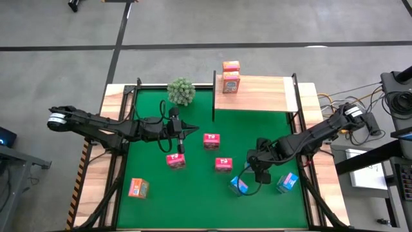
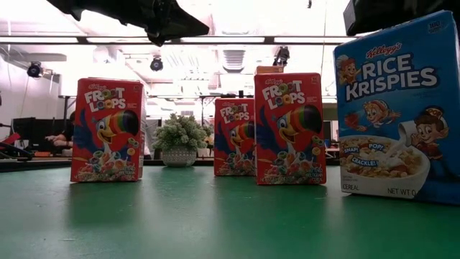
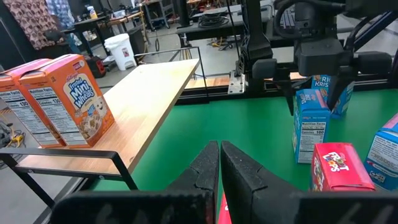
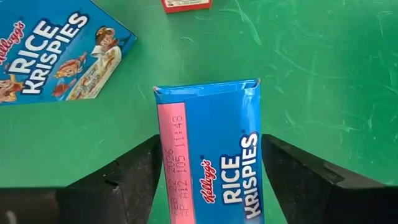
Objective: Stack cereal on shelf
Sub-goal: Put the top left blue cereal box on the shelf
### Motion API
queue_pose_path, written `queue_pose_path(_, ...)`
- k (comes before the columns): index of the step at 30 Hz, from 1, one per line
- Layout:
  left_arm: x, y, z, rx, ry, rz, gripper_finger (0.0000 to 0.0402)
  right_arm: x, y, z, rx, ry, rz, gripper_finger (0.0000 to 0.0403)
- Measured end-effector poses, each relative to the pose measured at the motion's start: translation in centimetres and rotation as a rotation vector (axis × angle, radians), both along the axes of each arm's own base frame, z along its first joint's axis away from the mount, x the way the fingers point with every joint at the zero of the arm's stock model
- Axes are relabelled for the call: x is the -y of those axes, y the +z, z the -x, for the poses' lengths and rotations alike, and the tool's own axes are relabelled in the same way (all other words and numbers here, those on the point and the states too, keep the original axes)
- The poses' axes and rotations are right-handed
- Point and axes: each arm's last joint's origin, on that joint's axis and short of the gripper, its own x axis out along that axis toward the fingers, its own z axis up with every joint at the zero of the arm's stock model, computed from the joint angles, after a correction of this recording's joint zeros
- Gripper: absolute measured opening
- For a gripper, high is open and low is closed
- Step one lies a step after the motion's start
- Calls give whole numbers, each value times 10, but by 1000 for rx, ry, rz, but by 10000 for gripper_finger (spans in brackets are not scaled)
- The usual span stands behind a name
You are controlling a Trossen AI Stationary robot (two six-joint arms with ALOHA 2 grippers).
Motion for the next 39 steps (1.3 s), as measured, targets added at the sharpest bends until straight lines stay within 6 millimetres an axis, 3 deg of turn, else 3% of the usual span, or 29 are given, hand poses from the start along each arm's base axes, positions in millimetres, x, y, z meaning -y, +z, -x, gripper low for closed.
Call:
queue_pose_path(21, 0, 0, 0, -4, -5, -26, 0, 1, 16, 2, 49, 4, -18, 171)
queue_pose_path(32, 0, 1, 0, 2, -5, -29, 0, 2, 73, 2, 68, 5, -15, 145)
queue_pose_path(39, 0, 1, 0, -2, -8, -46, 0, 21, 121, 0, 141, 52, 9, 144)
